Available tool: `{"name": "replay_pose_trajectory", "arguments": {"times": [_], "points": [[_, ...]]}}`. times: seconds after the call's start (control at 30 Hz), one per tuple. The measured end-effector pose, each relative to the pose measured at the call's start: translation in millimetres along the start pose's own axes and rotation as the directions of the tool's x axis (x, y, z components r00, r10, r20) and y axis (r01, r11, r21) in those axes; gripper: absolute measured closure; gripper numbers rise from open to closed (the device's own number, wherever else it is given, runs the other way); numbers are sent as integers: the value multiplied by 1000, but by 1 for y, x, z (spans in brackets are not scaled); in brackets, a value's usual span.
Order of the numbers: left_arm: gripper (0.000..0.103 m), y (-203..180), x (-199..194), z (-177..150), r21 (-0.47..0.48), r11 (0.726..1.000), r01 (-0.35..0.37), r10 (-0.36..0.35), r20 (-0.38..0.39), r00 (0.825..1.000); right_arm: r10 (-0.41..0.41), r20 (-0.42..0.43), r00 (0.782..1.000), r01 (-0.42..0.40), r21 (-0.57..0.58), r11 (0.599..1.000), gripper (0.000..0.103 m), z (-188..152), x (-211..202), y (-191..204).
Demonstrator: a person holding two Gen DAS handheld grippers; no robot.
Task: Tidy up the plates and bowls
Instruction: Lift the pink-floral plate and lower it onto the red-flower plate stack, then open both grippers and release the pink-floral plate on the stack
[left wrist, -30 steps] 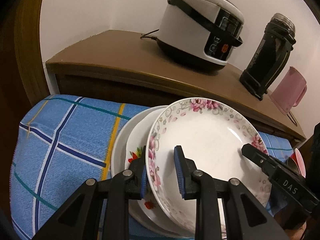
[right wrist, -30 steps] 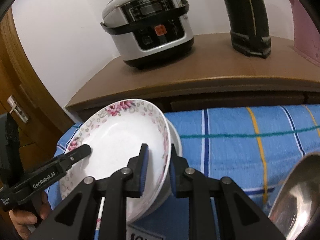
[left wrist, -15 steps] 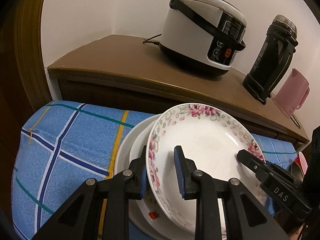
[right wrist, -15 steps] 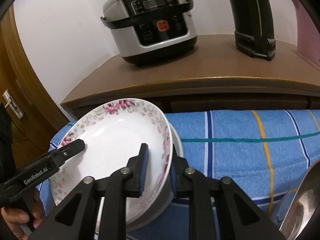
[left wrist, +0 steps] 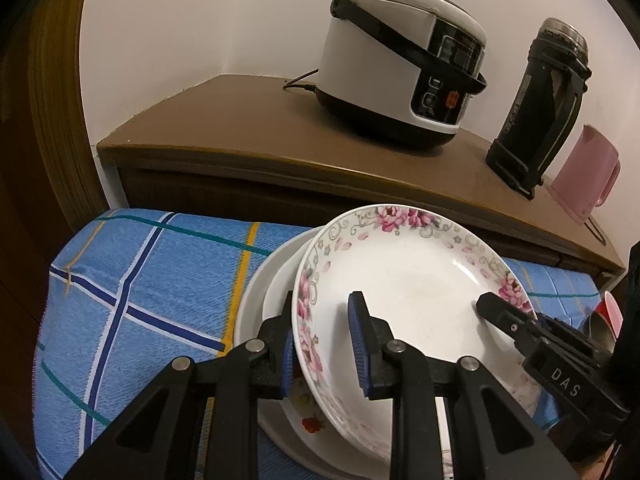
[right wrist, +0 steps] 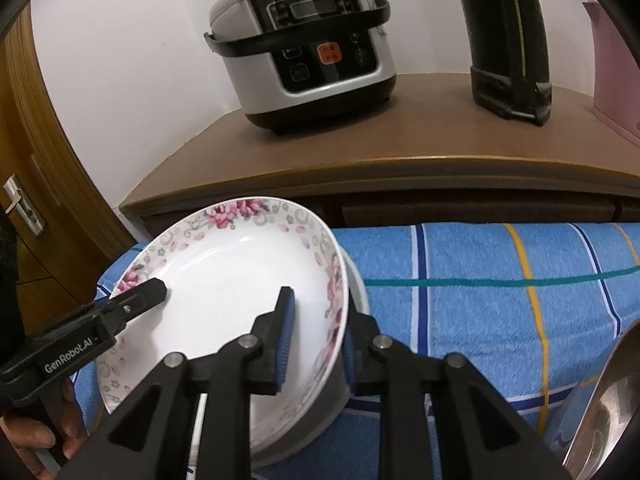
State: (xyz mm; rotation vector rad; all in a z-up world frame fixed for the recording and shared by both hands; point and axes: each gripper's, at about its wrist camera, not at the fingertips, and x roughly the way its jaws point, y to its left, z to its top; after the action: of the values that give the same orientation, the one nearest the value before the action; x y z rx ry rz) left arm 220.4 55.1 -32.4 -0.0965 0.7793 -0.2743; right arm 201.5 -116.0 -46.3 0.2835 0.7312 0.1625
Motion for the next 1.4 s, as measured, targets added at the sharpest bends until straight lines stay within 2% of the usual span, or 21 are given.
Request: {"name": "replay_pose_trajectory", "arguments": {"times": [0.27,0.4,0.8,1.1,1.4], "points": [[77,1,-1,0,-9,1000,9,-9,-8,1000,7,-6,1000,-7,3,1000,81,1,0,-1],[77,-8,-1,-1,55,997,-47,46,9,999,-12,-1,1000,12,-15,1000,81,0,-2,2],[76,-9,-3,-2,83,994,-72,72,14,997,-69,8,998,69,-54,996,81,-6,-10,11],[75,-15,-5,-5,160,968,-193,186,55,981,-91,9,996,91,-77,993,81,-6,-9,13],[75,-13,-4,-4,155,971,-181,174,54,983,-84,1,996,84,-75,994,79,-6,-7,12]]}}
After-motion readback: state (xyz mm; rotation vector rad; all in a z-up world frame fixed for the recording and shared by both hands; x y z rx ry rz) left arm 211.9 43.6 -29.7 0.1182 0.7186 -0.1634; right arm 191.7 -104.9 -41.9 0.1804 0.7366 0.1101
